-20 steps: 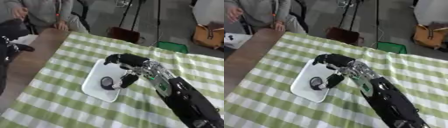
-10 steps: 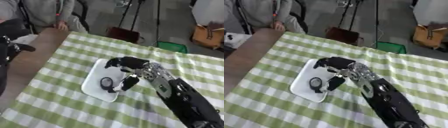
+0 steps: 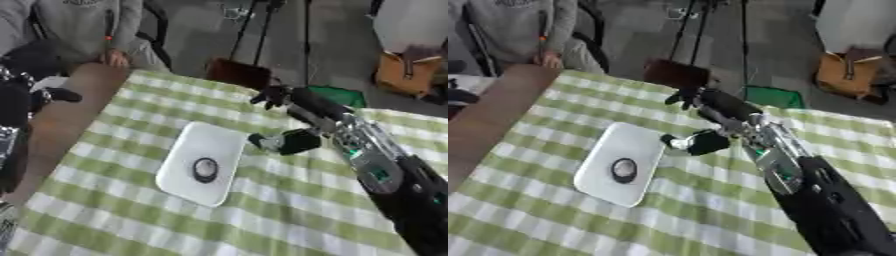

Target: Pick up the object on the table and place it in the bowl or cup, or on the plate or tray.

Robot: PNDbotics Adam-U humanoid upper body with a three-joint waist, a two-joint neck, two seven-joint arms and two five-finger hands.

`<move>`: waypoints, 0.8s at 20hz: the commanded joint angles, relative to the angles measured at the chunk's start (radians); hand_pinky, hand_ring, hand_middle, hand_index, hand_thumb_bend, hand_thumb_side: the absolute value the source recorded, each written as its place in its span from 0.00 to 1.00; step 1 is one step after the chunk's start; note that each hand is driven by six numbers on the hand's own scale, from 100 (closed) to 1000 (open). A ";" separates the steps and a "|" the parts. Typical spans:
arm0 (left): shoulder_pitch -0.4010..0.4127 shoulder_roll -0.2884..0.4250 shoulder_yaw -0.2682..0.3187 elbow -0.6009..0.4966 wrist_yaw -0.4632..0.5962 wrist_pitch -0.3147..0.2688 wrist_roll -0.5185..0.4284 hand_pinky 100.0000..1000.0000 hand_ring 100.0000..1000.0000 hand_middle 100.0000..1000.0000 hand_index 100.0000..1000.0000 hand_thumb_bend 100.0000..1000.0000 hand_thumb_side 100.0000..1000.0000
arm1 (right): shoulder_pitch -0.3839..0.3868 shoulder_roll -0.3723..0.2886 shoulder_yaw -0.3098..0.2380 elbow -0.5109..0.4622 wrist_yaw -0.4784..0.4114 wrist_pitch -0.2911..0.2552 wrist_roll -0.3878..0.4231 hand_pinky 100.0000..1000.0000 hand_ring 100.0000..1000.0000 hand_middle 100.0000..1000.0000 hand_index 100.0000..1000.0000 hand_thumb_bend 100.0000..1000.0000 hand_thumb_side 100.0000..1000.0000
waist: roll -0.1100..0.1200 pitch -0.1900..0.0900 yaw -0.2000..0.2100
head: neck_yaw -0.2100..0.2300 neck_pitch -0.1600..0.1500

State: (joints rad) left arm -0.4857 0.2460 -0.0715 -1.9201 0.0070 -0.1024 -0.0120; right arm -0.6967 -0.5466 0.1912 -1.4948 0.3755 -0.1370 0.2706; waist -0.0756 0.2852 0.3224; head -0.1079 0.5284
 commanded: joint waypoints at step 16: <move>0.049 0.045 0.076 0.068 -0.042 -0.002 0.104 0.58 0.83 0.85 0.82 0.46 0.73 | 0.380 -0.162 -0.221 -0.504 -0.395 0.000 -0.210 0.62 0.66 0.73 0.79 0.22 0.55 | 0.079 -0.010 -0.248 | 0.263 0.021</move>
State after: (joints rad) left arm -0.4291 0.2721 -0.0095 -1.8468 -0.0280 -0.1028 0.0820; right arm -0.3101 -0.6897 -0.0056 -1.9711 -0.0059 -0.1219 0.0748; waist 0.0066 0.2904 0.0646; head 0.1390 0.5455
